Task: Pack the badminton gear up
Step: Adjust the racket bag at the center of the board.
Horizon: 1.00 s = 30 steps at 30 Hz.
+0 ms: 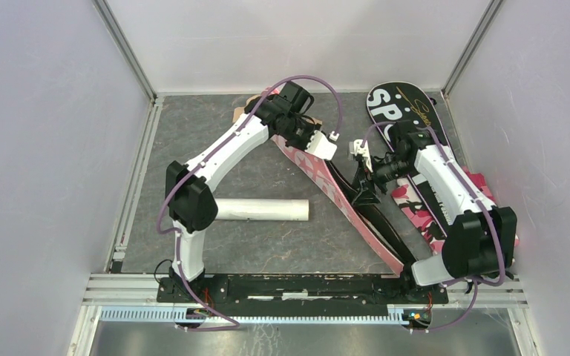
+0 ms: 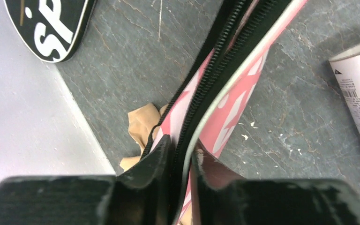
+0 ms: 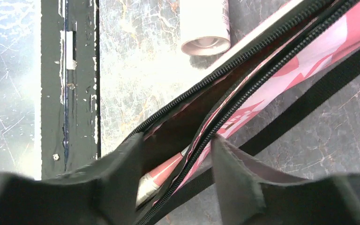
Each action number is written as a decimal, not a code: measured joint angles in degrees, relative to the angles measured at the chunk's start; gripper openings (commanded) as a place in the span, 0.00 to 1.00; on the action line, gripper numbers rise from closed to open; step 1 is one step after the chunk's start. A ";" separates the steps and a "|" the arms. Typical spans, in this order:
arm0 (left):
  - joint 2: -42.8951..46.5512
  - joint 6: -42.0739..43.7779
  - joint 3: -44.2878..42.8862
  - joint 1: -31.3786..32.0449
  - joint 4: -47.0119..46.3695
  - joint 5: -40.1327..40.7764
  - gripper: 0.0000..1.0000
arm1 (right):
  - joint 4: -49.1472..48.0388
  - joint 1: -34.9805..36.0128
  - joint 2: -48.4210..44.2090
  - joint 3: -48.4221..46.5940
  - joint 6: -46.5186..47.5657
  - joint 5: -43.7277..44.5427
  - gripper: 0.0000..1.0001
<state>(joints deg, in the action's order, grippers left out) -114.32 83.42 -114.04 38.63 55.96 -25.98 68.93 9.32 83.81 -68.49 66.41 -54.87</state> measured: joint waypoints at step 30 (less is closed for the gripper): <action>13.55 -25.79 19.30 -0.74 -11.89 3.48 0.02 | -26.88 11.58 -8.66 2.78 -35.60 24.35 0.77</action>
<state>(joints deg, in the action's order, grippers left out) -100.77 57.63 -94.74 37.89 44.07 -22.50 42.04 20.91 75.16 -65.71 30.81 -30.52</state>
